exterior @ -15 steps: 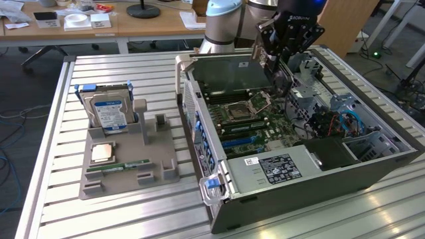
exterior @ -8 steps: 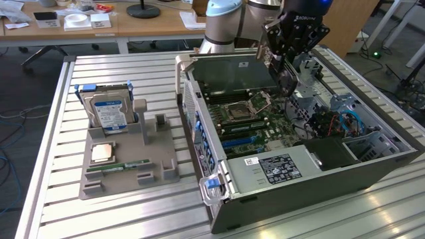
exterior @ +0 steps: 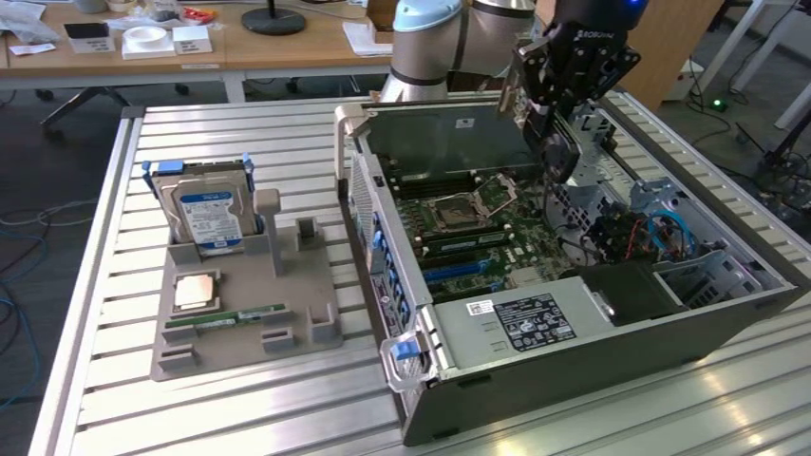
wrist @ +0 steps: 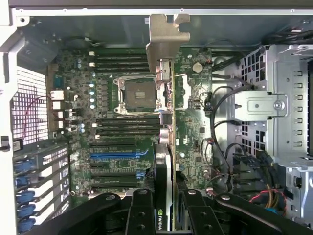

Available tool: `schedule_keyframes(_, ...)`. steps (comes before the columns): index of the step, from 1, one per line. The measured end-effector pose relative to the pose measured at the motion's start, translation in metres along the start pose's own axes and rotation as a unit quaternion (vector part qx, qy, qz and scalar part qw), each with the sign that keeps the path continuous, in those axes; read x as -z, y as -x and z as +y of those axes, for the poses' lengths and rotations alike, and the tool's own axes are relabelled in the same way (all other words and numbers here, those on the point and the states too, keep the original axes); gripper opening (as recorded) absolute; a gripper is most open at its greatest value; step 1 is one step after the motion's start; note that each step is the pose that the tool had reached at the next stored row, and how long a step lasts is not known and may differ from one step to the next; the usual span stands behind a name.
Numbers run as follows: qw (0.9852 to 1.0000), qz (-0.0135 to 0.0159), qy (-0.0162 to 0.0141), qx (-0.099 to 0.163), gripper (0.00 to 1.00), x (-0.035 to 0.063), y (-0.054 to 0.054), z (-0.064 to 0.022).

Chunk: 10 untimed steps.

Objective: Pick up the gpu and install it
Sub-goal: 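Pick up the gpu and move the gpu toward the slot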

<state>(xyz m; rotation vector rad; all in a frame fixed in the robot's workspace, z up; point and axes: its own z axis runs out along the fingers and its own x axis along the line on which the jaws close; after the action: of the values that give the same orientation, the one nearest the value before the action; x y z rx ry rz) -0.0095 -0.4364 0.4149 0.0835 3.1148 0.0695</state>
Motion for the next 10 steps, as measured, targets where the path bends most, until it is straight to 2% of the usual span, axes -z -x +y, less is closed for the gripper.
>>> schedule_keyframes(7, 1.0, 0.0, 0.0, 0.0, 0.26, -0.0005, 0.012, 0.0008)
schedule_keyframes(10, 1.0, 0.0, 0.0, 0.0, 0.26, -0.0005, 0.013, 0.0008)
